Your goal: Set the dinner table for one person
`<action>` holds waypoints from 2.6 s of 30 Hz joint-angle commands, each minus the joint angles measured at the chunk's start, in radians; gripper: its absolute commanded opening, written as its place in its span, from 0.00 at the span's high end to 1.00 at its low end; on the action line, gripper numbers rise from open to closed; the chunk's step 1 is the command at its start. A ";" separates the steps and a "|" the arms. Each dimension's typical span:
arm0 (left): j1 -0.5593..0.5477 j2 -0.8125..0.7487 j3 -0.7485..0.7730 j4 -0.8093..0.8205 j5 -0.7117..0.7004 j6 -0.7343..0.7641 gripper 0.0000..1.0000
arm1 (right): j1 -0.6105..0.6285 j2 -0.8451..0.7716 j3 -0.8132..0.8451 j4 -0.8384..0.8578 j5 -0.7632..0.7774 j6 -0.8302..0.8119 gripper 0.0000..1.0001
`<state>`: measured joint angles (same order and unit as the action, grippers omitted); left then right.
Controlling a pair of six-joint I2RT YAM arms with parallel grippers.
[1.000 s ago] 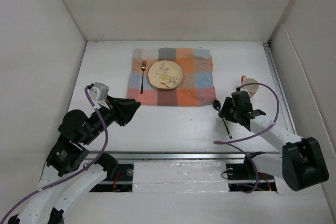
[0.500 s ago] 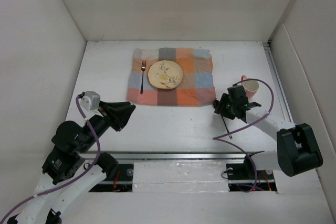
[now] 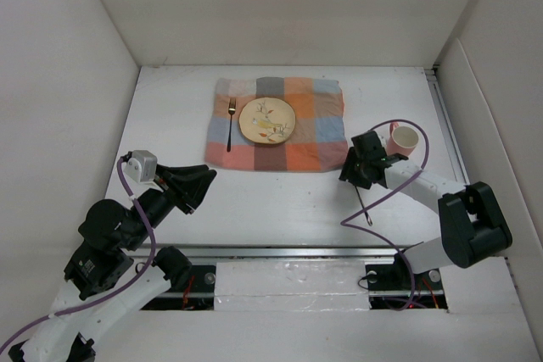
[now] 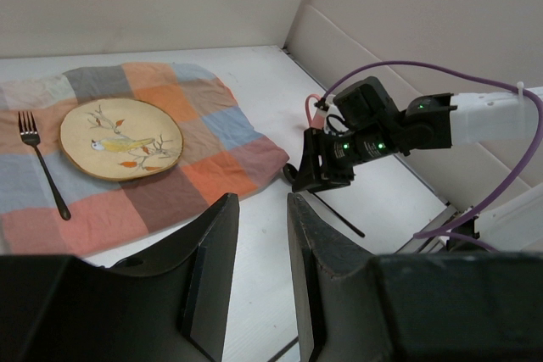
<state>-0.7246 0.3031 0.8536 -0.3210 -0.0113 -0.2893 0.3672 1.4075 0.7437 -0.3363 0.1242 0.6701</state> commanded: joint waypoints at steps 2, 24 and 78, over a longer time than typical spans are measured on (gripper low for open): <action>-0.022 -0.019 0.039 0.026 -0.044 0.018 0.74 | 0.050 0.065 0.060 -0.050 0.002 0.029 0.43; -0.022 -0.029 0.027 0.043 -0.052 0.012 0.76 | 0.009 0.146 0.141 -0.165 0.092 -0.273 0.48; -0.022 0.016 -0.077 0.074 -0.115 0.002 0.76 | 0.073 0.482 0.857 -0.230 -0.110 -0.296 1.00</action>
<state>-0.7406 0.3065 0.7860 -0.2951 -0.1120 -0.2863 0.4408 1.7786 1.4918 -0.5804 0.0517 0.4255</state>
